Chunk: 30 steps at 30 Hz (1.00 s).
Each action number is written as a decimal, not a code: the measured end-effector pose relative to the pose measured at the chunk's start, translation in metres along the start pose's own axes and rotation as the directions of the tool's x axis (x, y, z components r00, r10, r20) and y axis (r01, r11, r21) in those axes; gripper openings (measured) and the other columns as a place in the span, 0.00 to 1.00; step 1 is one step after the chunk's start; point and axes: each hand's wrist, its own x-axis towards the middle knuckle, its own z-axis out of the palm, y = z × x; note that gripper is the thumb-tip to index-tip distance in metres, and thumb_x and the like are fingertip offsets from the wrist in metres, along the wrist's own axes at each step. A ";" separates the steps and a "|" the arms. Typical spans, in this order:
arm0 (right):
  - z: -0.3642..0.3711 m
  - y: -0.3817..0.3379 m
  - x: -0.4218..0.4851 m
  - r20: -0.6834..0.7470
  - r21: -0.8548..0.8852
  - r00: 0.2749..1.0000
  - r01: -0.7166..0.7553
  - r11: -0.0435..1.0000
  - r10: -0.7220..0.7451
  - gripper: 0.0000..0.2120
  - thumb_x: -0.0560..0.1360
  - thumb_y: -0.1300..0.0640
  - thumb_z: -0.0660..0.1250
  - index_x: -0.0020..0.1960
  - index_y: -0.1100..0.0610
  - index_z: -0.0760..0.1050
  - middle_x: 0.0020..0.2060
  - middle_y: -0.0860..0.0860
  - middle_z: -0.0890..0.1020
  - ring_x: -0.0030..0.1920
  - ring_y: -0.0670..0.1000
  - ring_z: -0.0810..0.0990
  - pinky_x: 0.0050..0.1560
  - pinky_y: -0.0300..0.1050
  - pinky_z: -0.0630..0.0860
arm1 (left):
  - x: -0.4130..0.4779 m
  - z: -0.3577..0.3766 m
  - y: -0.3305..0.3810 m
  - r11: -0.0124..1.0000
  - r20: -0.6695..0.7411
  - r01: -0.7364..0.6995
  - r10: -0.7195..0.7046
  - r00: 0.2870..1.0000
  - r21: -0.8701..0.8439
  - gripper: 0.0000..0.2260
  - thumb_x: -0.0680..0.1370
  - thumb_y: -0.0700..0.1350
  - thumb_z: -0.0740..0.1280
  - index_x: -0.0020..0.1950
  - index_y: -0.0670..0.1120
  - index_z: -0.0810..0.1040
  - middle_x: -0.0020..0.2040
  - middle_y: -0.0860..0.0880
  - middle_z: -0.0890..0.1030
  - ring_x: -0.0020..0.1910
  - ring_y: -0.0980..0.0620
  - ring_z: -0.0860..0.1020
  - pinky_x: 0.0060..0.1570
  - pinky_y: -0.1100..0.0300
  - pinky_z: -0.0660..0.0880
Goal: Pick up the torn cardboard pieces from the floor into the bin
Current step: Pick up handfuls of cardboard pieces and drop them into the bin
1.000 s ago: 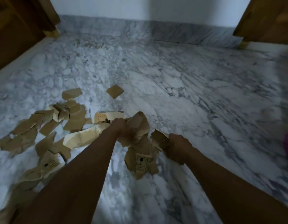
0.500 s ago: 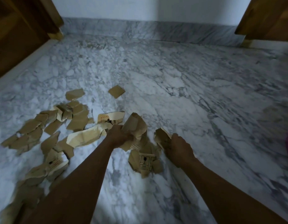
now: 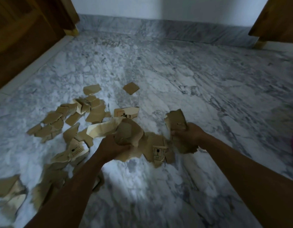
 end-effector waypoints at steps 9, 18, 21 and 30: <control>0.089 -0.026 -0.003 0.173 -0.722 0.964 0.264 0.640 -0.202 0.29 0.75 0.42 0.66 0.70 0.57 0.65 0.67 0.58 0.66 0.65 0.64 0.68 0.63 0.62 0.69 | -0.013 0.024 -0.053 0.985 0.062 0.017 -0.027 0.998 0.169 0.19 0.67 0.51 0.74 0.52 0.52 0.69 0.45 0.50 0.80 0.44 0.47 0.81 0.42 0.55 0.78; 0.104 -0.016 -0.002 0.072 -0.626 0.973 0.216 0.749 -0.220 0.37 0.71 0.48 0.74 0.71 0.56 0.58 0.65 0.60 0.62 0.59 0.65 0.72 0.52 0.56 0.74 | -0.009 0.028 -0.060 0.987 0.038 0.056 -0.062 0.997 0.148 0.31 0.69 0.48 0.76 0.69 0.49 0.67 0.54 0.48 0.81 0.54 0.43 0.80 0.45 0.59 0.71; 0.098 -0.028 -0.001 0.132 -0.405 0.976 0.212 0.889 -0.172 0.41 0.64 0.50 0.81 0.68 0.55 0.61 0.61 0.58 0.69 0.57 0.60 0.75 0.46 0.50 0.73 | -0.009 0.025 -0.060 0.986 0.054 0.072 -0.081 0.995 0.148 0.22 0.67 0.51 0.77 0.57 0.48 0.76 0.47 0.51 0.80 0.50 0.49 0.80 0.42 0.64 0.71; 0.045 -0.039 -0.011 -0.062 0.014 0.990 0.127 0.992 -0.126 0.22 0.59 0.46 0.84 0.45 0.58 0.84 0.41 0.54 0.86 0.44 0.54 0.84 0.47 0.52 0.83 | -0.012 0.013 -0.057 0.996 0.134 0.040 -0.051 0.990 0.080 0.16 0.60 0.54 0.78 0.43 0.52 0.82 0.38 0.51 0.84 0.39 0.51 0.83 0.40 0.53 0.81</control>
